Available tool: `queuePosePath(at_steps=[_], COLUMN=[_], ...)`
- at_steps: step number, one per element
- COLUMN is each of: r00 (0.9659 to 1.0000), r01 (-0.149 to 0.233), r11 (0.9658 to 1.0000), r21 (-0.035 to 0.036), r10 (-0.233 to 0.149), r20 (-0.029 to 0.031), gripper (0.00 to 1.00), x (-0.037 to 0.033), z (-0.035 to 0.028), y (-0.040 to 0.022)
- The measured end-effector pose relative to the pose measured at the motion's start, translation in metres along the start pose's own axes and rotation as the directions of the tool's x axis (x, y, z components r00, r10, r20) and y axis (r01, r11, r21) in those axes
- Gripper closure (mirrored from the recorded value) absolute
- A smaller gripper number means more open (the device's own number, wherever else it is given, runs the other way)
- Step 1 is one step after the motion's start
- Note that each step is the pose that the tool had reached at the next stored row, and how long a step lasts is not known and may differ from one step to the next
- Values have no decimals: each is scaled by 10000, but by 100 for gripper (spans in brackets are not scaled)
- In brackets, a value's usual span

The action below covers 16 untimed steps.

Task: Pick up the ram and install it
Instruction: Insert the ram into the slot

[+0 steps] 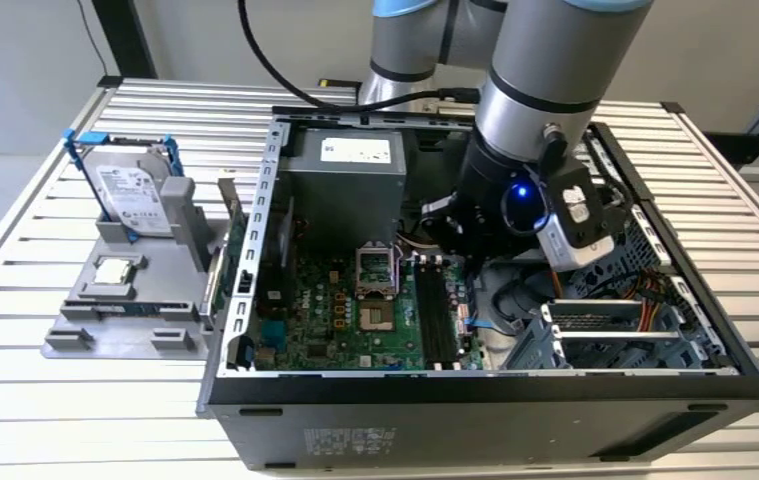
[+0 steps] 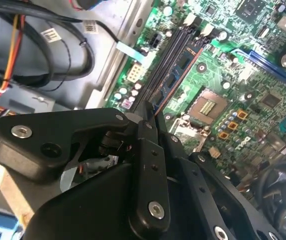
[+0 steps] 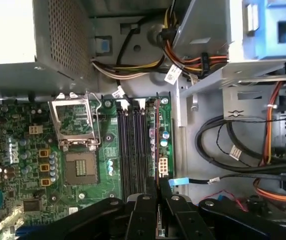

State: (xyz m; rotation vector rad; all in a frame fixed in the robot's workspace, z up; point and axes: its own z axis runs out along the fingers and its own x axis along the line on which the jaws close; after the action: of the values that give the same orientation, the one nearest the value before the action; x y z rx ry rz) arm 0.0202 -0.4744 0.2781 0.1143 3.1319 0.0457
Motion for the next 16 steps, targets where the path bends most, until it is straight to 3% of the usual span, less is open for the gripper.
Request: queuePosePath(at_steps=[4, 6, 13, 16], r00=[10000, 10000, 9992, 9992], r01=[5, 6, 391, 387], r11=[10000, 10000, 9992, 9993], r21=[3, 6, -1, 1], r10=[-5, -6, -391, -387], r20=[-6, -21, -17, -18], gripper=[100, 100, 100, 100], x=[43, 39, 42, 43], z=[66, 67, 192, 248], y=[-19, -19, -10, -12])
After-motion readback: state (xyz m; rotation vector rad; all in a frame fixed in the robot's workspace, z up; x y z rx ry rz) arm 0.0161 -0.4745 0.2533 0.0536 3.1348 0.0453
